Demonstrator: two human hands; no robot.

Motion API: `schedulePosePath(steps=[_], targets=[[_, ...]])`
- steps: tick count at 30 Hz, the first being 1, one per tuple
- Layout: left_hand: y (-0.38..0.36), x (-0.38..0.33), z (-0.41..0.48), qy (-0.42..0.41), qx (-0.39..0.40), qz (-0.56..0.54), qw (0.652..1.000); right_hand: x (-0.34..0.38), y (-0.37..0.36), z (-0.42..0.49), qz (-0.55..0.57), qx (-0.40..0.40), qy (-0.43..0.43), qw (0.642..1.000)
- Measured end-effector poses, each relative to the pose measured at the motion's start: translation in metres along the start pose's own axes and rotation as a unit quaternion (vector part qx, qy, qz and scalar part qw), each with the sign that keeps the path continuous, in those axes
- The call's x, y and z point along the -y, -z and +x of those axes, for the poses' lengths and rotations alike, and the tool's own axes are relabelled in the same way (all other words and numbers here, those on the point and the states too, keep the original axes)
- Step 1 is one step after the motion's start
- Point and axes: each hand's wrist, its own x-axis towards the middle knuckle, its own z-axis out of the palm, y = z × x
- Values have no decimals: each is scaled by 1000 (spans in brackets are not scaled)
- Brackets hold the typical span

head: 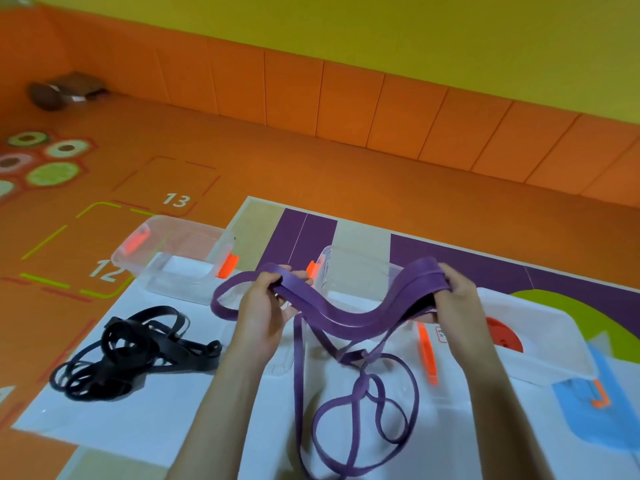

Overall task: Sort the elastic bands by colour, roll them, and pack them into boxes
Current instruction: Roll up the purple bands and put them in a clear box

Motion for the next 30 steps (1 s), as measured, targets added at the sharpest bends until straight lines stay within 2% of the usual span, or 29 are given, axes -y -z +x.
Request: schedulePosePath(steps=[3, 6, 8, 11, 12, 14, 15, 17, 19, 21, 24, 26, 30], targets=[[-10, 7, -5, -12, 20, 52, 998, -11, -4, 1, -28, 74, -34, 996], [-21, 10, -10, -25, 60, 81, 995, -36, -11, -1, -117, 159, -51, 979], [-25, 14, -11, -32, 64, 101, 992, -58, -15, -5, -179, 239, -88, 950], [-22, 20, -11, -51, 58, 113, 991, -82, -19, -18, -246, 381, -167, 875], [-20, 20, -11, -54, 59, 128, 989, -88, -19, -20, -265, 410, -174, 855], [-16, 23, -10, -44, 58, 167, 983, -94, -18, -22, -272, 434, -175, 841], [-14, 25, -9, -39, 65, 192, 979, -93, -18, -22, -264, 433, -172, 844], [-13, 32, -12, -32, 109, 246, 963, -84, -23, -21, -207, 398, -169, 877], [-13, 40, -15, -26, 170, 294, 940, -68, -35, -22, -108, 333, -180, 919], [-13, 46, -18, -13, 224, 354, 908, -55, -49, -21, 24, 281, -204, 937], [-6, 55, -21, 35, 286, 406, 867, -45, -65, -16, 240, 245, -262, 902], [2, 60, -24, 59, 297, 444, 843, -39, -70, -13, 351, 187, -292, 870], [16, 58, -25, 80, 316, 508, 797, -30, -71, -6, 445, 84, -275, 848]])
